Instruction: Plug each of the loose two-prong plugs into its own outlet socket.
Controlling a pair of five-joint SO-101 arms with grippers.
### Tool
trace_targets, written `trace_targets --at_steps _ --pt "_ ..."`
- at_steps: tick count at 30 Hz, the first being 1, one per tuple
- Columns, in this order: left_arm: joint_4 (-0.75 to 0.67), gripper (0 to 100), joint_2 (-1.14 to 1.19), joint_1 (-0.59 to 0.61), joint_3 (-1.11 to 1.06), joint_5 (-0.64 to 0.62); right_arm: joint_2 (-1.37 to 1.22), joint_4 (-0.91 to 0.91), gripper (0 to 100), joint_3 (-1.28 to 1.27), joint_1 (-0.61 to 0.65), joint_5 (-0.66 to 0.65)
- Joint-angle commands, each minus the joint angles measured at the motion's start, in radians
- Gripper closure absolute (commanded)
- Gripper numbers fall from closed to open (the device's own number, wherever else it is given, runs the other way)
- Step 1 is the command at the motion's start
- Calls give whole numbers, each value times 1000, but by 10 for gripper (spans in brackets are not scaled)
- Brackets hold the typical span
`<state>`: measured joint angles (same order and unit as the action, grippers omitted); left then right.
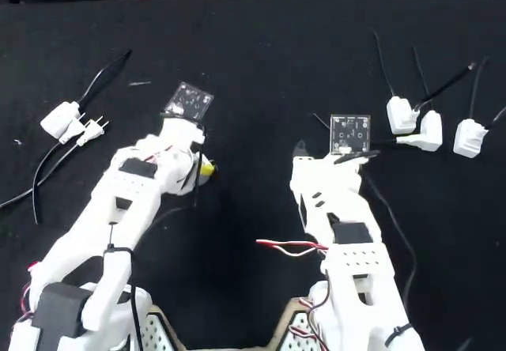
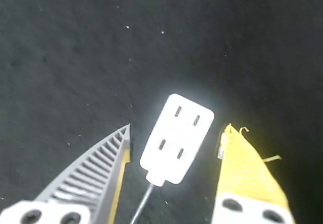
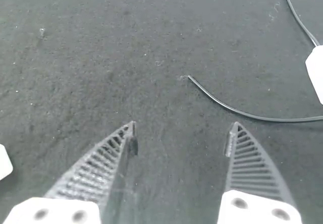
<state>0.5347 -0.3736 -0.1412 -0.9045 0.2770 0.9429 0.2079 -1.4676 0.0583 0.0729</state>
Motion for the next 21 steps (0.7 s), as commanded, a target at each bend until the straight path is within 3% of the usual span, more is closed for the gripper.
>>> trace_targets --at_steps 1,12,17,21 --pt "-18 722 0 8 90 -5 28 -28 734 33 15 -2" --pt "-175 723 279 113 202 -454 28 -28 734 33 15 -2" --pt "-169 723 362 107 214 -473 28 -28 734 33 15 -2" --pt "-52 723 348 74 209 -400 28 -28 734 33 15 -2"
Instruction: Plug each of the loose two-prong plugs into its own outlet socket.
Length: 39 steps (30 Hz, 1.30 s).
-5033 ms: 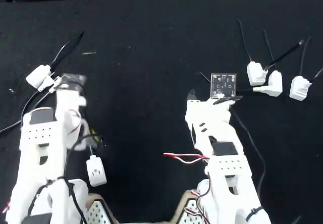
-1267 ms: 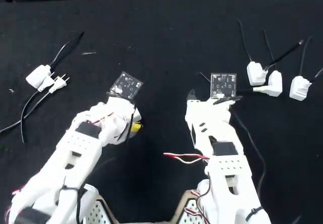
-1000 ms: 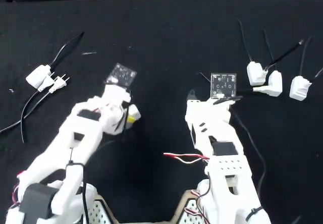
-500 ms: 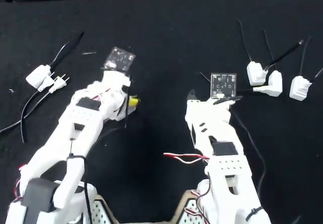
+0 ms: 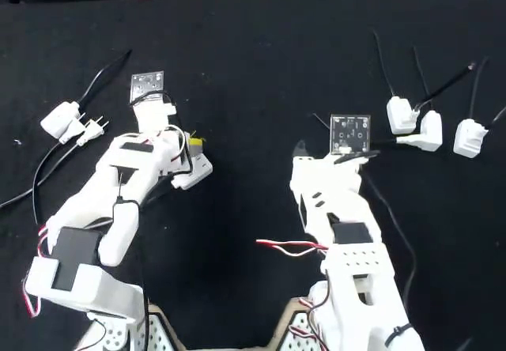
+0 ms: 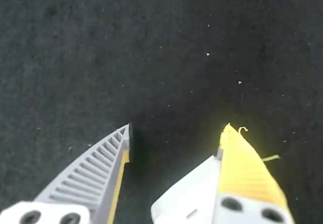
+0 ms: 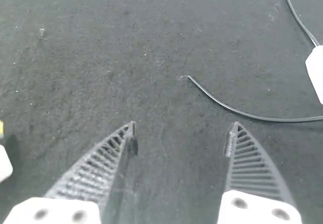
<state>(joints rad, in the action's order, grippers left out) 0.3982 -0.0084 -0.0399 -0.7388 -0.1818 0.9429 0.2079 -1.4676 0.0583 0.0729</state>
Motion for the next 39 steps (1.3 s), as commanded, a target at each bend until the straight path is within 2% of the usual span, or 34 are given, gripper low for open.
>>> trace_targets --at_steps 1,5,9,14,18,22,26,30,35,39 --pt "123 723 -23 -38 42 92 30 -28 734 35 15 -2" --pt "295 723 -60 -79 39 219 30 -28 734 35 15 -2" --pt "436 723 -126 -131 38 296 30 -28 734 36 17 -2" --pt "562 723 -244 -156 41 308 30 -28 734 35 17 -2" --pt "594 723 -381 -119 47 310 30 -28 734 35 17 -2" --pt "589 723 -496 10 38 347 30 -28 734 35 17 -2" --pt "585 723 -554 237 47 436 30 -28 734 35 17 -2" --pt "559 723 -508 421 53 520 30 -28 734 35 17 -2" --pt "617 723 -351 545 209 569 30 -28 734 31 17 -2" --pt "709 723 -198 573 423 601 30 -28 734 30 17 -2"
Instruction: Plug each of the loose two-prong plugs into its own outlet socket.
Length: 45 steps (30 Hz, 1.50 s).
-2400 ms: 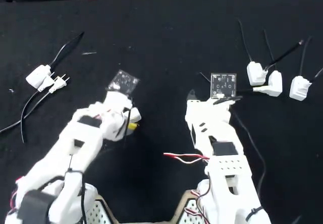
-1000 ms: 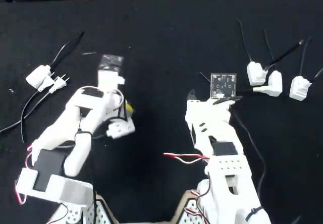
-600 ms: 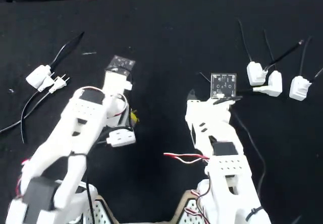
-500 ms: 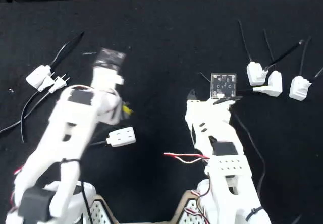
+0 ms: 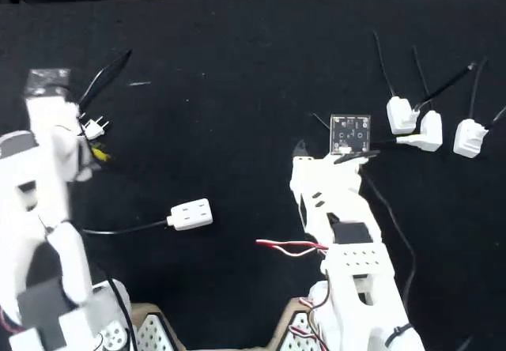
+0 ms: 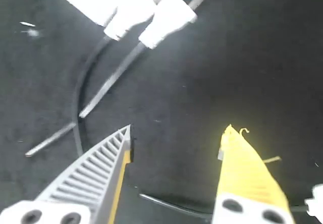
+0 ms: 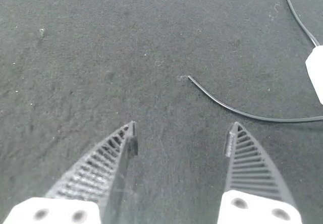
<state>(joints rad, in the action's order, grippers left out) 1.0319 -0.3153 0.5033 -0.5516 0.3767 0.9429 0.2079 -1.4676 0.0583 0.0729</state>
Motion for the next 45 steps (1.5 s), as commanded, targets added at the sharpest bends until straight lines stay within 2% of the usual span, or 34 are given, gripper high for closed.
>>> trace_targets --at_steps 1,4,12,18,23,28,31,35,45 --pt "103 723 150 31 291 72 30 -28 734 30 17 -2" --pt "163 723 285 31 435 147 30 -28 734 30 17 -2" --pt "158 723 635 51 731 290 28 -28 734 31 17 -2" --pt "164 723 809 48 888 292 27 -28 734 33 17 -2" --pt "158 723 924 21 931 292 27 -28 734 31 46 -6" --pt "166 723 1023 12 989 288 25 -28 734 25 92 -106" --pt "192 781 1045 13 1001 290 25 -28 734 25 92 -104" --pt "265 966 1020 16 1001 292 28 -28 734 25 92 -104" --pt "482 970 825 12 992 288 30 -28 734 25 92 -109"
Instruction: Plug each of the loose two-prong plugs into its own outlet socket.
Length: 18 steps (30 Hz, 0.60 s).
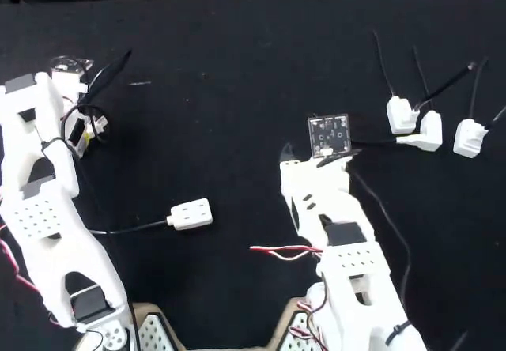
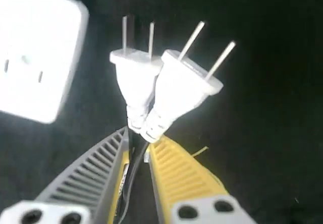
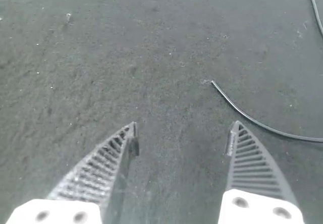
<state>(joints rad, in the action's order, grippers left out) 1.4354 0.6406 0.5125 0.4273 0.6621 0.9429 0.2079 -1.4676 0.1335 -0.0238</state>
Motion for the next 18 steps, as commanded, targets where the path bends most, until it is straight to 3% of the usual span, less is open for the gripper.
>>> trace_targets --at_steps 1,8,14,18 --pt "92 970 -147 2 13 2 30 -28 734 25 17 -12" --pt "167 956 -163 10 -54 18 30 -28 734 25 17 -14" --pt "164 760 -167 12 -116 64 30 -26 734 25 17 -15" --pt "120 816 -175 12 -116 64 30 -26 734 25 17 -15"
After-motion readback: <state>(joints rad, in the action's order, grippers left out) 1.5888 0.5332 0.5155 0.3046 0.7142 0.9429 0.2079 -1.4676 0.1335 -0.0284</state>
